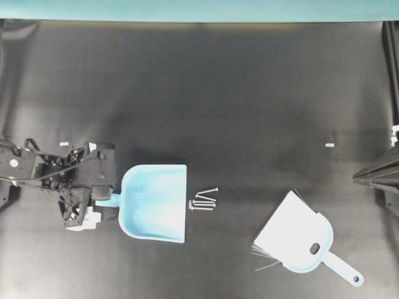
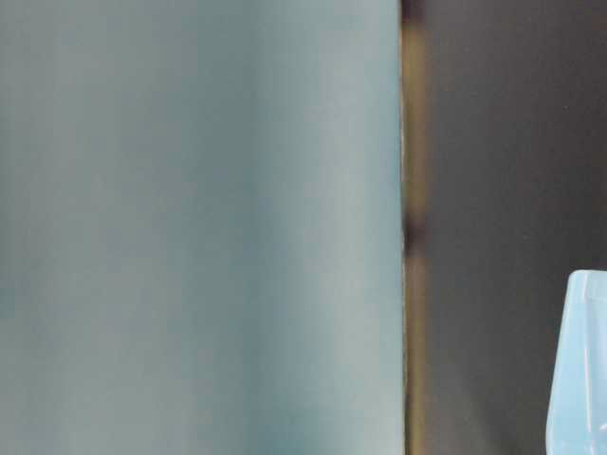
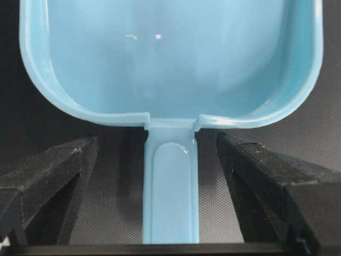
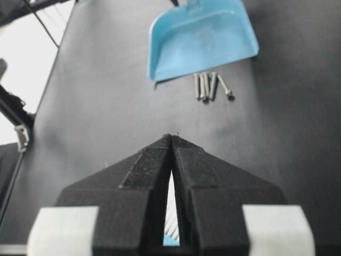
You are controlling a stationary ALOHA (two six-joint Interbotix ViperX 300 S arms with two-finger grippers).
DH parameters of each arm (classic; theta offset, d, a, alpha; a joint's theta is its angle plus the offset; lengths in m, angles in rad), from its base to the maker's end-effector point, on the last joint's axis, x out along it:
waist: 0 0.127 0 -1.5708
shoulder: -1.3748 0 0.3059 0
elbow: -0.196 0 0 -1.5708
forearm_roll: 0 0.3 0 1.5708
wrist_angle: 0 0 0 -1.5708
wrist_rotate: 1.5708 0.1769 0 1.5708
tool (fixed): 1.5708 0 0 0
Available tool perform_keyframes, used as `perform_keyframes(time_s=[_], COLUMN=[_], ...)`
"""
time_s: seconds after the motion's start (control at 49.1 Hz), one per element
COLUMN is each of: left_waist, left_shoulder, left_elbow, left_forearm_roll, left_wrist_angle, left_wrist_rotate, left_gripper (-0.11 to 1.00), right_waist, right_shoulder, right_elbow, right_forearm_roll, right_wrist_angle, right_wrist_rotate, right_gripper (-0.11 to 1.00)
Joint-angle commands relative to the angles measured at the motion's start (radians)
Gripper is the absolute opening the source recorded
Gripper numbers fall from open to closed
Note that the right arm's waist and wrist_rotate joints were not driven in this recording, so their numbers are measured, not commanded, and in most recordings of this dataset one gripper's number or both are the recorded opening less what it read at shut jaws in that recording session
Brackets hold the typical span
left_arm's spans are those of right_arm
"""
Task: Hold the dustpan with the left arm, while a human hand uses a hand brush to gather screws into the dustpan.
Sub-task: 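Close the left gripper on the dustpan handle near the scoop, then hold the dustpan steady with the left gripper, scoop facing the screws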
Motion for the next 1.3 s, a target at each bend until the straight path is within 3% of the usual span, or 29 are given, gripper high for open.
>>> perform_keyframes(time_s=[0.0,0.876,0.957,1.1,1.283], left_waist=[0.0,0.017,0.015,0.014,0.006], left_shoulder=[0.028,0.083,0.083,0.081,0.08], left_elbow=[-0.009,-0.049,-0.046,-0.044,-0.041], left_forearm_roll=[0.005,0.003,0.003,0.003,0.003], left_wrist_angle=[-0.011,-0.005,-0.005,-0.005,-0.02], left_wrist_rotate=[-0.002,0.003,0.003,0.006,0.011], left_gripper=[0.88,0.81,0.72,0.31,0.29], right_waist=[0.0,0.0,0.0,0.0,0.0], right_shoulder=[0.005,0.005,0.005,0.005,0.003], right_elbow=[-0.005,-0.005,-0.005,-0.005,-0.003], right_forearm_roll=[-0.003,-0.003,-0.002,-0.002,-0.003], right_wrist_angle=[-0.005,-0.005,-0.005,-0.005,-0.005], right_wrist_rotate=[0.0,0.0,-0.002,0.0,0.0], right_gripper=[0.0,0.0,0.0,0.0,0.0])
